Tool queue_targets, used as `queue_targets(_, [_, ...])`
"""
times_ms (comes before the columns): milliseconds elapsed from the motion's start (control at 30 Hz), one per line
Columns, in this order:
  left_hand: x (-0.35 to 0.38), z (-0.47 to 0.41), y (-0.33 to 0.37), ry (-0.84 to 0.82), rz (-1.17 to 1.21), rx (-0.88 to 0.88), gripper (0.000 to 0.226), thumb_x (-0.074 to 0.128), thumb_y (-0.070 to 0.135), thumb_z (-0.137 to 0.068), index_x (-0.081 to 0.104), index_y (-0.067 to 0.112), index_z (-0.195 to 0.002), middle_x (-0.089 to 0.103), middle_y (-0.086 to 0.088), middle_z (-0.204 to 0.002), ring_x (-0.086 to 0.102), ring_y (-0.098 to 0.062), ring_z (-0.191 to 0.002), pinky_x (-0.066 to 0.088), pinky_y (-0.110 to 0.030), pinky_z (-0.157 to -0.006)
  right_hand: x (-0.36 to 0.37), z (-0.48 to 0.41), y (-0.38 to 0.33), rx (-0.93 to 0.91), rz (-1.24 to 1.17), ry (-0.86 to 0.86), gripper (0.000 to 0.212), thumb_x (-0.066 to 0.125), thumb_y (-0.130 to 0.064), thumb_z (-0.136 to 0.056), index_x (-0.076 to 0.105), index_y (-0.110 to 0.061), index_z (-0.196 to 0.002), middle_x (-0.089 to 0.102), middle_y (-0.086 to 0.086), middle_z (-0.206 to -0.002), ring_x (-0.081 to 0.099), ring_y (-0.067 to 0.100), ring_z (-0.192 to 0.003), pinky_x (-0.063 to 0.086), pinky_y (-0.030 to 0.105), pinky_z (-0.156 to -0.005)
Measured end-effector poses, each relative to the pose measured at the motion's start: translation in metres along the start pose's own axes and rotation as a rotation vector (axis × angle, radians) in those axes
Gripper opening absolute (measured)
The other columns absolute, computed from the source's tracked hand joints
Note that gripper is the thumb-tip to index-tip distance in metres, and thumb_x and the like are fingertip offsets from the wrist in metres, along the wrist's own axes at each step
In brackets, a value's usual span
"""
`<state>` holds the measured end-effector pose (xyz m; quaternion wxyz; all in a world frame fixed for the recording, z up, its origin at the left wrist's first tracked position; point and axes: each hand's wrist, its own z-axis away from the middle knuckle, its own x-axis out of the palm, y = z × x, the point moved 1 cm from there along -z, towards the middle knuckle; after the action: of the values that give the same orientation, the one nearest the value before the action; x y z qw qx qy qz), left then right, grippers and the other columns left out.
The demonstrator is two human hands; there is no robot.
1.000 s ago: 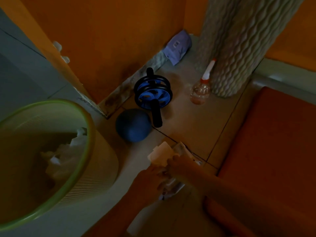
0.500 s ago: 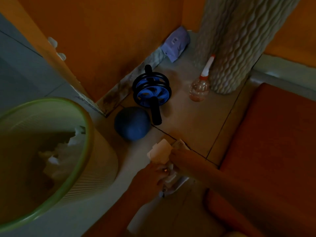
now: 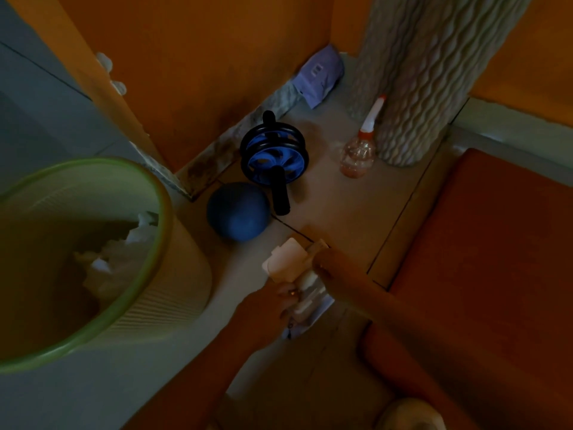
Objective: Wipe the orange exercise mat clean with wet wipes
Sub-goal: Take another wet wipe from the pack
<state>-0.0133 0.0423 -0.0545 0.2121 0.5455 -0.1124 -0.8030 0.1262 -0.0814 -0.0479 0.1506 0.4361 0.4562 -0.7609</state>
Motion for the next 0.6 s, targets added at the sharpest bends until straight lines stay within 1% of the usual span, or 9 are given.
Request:
queue_targets(33, [0.001, 0.001, 0.001, 0.003, -0.012, -0.006, 0.040, 0.039, 0.027, -0.101, 0.045, 0.029, -0.141, 0.028, 0.015, -0.151, 0.044, -0.010, -0.124, 0.041, -0.024, -0.097, -0.005, 0.004, -0.003, 0.041, -0.085, 0.065, 0.018, 0.044, 0.000, -0.096, 0.060, 0.000, -0.088, 0.055, 0.015, -0.086, 0.052, 0.028, -0.080, 0.037, 0.032, -0.070])
queue_targets(100, [0.002, 0.002, 0.004, -0.007, -0.058, -0.010, 0.043, 0.039, 0.027, -0.102, 0.039, 0.032, -0.144, 0.023, 0.011, -0.155, 0.045, -0.014, -0.124, 0.043, -0.027, -0.097, -0.016, 0.010, -0.006, 0.151, -0.307, 0.209, 0.019, 0.043, 0.001, -0.097, 0.053, -0.008, -0.084, 0.047, 0.002, -0.073, 0.046, 0.014, -0.066, 0.038, 0.022, -0.062])
queue_targets(167, [0.004, 0.002, 0.006, -0.021, -0.092, -0.016, 0.049, 0.040, 0.029, -0.101, 0.030, 0.036, -0.148, 0.016, 0.008, -0.158, 0.043, -0.019, -0.129, 0.045, -0.034, -0.098, -0.029, 0.012, -0.004, 0.296, -0.533, 0.366, 0.016, 0.043, 0.000, -0.098, 0.049, -0.008, -0.085, 0.043, -0.003, -0.072, 0.042, 0.007, -0.064, 0.036, 0.011, -0.055])
queue_targets(200, [0.005, 0.002, 0.007, -0.026, -0.092, -0.034, 0.052, 0.042, 0.030, -0.100, 0.028, 0.036, -0.149, 0.015, 0.008, -0.158, 0.042, -0.021, -0.130, 0.045, -0.036, -0.098, -0.037, 0.012, -0.004, 0.345, -0.590, 0.397, 0.015, 0.042, -0.002, -0.098, 0.049, -0.008, -0.086, 0.044, -0.001, -0.074, 0.042, 0.009, -0.065, 0.036, 0.012, -0.054])
queue_targets(333, [0.008, 0.000, 0.012, -0.015, 0.071, -0.139, 0.053, 0.053, 0.038, -0.095, 0.036, 0.033, -0.145, 0.026, 0.002, -0.152, 0.049, -0.023, -0.122, 0.045, -0.037, -0.098, -0.050, 0.021, 0.005, 0.513, -0.600, 0.380, 0.016, 0.040, -0.009, -0.100, 0.055, -0.004, -0.103, 0.051, 0.003, -0.083, 0.048, 0.016, -0.077, 0.038, 0.024, -0.061])
queue_targets(433, [0.011, 0.000, 0.016, 0.064, 0.295, -0.184, 0.049, 0.060, 0.032, -0.091, 0.045, 0.025, -0.137, 0.038, 0.000, -0.141, 0.049, -0.022, -0.119, 0.044, -0.032, -0.095, -0.047, 0.036, 0.007, 0.661, -0.717, 0.356, 0.019, 0.040, -0.017, -0.102, 0.053, -0.008, -0.112, 0.056, 0.010, -0.100, 0.056, 0.026, -0.091, 0.048, 0.036, -0.077])
queue_targets(467, [0.013, 0.002, 0.017, 0.095, 0.375, -0.187, 0.052, 0.062, 0.032, -0.088, 0.045, 0.024, -0.137, 0.039, 0.001, -0.140, 0.046, -0.020, -0.121, 0.043, -0.032, -0.096, -0.046, 0.043, 0.006, 0.679, -0.766, 0.333, 0.018, 0.042, -0.021, -0.102, 0.054, -0.008, -0.106, 0.058, 0.012, -0.098, 0.059, 0.028, -0.090, 0.049, 0.039, -0.078])
queue_targets(533, [0.015, 0.002, 0.018, 0.173, 0.538, -0.195, 0.063, 0.065, 0.041, -0.079, 0.044, 0.029, -0.138, 0.039, 0.004, -0.141, 0.043, -0.016, -0.127, 0.044, -0.036, -0.102, -0.047, 0.054, 0.006, 0.642, -0.842, 0.287, 0.026, 0.053, -0.023, -0.097, 0.062, 0.001, -0.093, 0.061, 0.014, -0.084, 0.061, 0.026, -0.073, 0.051, 0.035, -0.067])
queue_targets(600, [0.017, 0.000, 0.012, 0.220, 0.623, -0.214, 0.067, 0.067, 0.031, -0.078, 0.043, 0.032, -0.140, 0.038, 0.005, -0.143, 0.043, -0.017, -0.129, 0.045, -0.041, -0.104, -0.048, 0.066, 0.005, 0.610, -0.819, 0.258, 0.021, 0.062, -0.017, -0.092, 0.063, 0.003, -0.091, 0.062, 0.014, -0.080, 0.061, 0.024, -0.068, 0.053, 0.032, -0.063])
